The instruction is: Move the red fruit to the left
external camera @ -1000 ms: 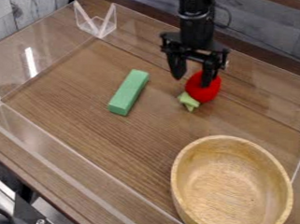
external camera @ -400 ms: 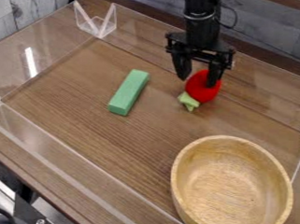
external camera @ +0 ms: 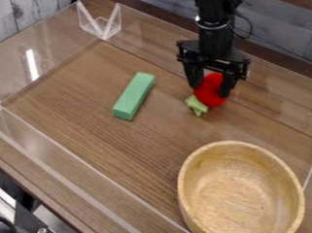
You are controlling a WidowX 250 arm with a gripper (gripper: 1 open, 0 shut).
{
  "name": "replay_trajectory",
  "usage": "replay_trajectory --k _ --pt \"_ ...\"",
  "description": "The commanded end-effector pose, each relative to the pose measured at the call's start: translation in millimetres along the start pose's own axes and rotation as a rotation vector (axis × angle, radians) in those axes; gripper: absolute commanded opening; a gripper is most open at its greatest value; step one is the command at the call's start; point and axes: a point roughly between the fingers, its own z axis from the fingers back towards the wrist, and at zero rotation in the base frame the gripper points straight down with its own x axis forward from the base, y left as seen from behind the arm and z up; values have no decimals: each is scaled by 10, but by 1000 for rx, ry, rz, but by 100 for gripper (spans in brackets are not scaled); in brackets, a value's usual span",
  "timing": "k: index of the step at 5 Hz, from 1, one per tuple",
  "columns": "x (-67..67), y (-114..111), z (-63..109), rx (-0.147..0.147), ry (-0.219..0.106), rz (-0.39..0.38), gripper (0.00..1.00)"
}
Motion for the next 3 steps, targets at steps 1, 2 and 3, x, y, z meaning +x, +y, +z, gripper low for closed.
replay_trajectory --k 1,2,3 --pt "72 6 228 -12 -53 -41 0" --pt "135 59 331 -8 -60 -1 0" --pt "210 112 422 -3 -67 38 0"
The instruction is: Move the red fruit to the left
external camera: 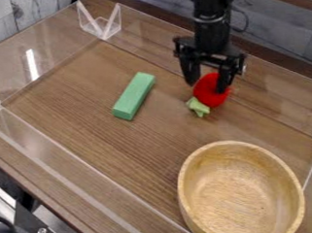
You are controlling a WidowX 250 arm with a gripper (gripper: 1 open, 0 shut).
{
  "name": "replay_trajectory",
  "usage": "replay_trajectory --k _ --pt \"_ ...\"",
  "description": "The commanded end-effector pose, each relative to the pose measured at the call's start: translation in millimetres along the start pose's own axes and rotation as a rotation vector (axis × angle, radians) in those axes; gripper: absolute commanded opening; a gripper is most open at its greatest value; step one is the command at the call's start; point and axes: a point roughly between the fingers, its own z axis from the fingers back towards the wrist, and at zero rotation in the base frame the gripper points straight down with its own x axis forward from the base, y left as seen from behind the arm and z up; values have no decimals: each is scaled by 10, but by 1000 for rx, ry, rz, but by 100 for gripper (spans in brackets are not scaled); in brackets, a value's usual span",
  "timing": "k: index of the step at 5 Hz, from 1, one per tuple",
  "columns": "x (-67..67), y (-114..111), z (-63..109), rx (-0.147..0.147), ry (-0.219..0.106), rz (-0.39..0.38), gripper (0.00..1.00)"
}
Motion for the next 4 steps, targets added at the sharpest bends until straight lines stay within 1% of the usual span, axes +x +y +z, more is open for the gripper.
replay_trajectory --k 1,2,3,4 --pt "142 72 372 -9 -89 -46 0" --pt "131 128 421 -19 -81 -100 0" --pt "151 104 426 -24 -75 -131 0" --pt "162 61 372 -25 -60 -165 100"
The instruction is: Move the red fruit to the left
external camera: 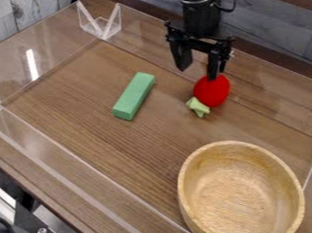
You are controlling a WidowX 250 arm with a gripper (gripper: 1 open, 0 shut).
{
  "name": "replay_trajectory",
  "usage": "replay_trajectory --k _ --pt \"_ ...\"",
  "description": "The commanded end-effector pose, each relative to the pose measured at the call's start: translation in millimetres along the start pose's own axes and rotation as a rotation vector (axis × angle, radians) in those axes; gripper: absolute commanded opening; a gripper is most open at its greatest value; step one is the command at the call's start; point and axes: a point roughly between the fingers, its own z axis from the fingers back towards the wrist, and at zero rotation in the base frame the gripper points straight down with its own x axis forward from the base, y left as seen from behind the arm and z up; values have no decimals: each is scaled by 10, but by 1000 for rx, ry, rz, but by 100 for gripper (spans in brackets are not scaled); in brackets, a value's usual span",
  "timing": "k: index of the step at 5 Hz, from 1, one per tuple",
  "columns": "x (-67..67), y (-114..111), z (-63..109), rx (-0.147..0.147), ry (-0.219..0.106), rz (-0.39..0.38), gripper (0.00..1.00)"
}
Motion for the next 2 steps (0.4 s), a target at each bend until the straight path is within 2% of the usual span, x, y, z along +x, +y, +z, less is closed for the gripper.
replay_trajectory --k 1,2 --pt "105 -7 104 4 -57 -106 100" --pt "53 29 -61 -9 -28 -183 100"
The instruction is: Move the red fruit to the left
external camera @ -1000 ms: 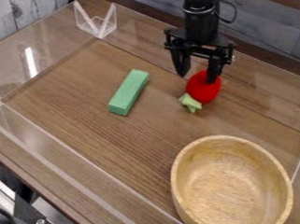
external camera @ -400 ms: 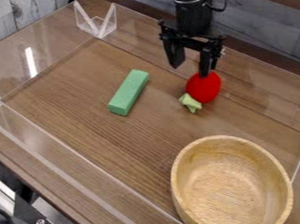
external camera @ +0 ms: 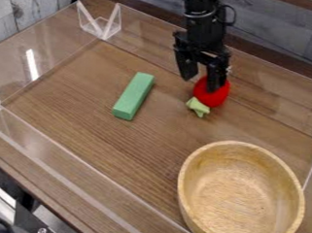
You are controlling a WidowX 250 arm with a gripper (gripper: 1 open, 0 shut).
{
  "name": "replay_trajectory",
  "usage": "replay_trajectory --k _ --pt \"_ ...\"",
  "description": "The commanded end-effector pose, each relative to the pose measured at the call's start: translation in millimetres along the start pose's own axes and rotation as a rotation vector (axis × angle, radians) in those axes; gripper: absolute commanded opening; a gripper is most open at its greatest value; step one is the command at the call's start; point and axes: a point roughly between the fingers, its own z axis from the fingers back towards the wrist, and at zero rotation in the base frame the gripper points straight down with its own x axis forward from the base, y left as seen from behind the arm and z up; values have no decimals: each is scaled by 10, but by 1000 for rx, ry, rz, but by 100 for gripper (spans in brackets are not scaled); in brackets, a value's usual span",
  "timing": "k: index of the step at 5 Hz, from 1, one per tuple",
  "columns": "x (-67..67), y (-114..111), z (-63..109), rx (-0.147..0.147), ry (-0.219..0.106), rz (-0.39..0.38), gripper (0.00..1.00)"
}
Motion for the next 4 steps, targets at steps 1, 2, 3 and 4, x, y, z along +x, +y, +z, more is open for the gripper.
replay_trajectory --k 1,2,3,4 --pt "74 16 216 22 -50 10 0" --pt "72 10 270 25 -52 28 0" --pt "6 -42 236 18 -48 1 0" --pt "-61 -96 205 12 -45 -27 0"
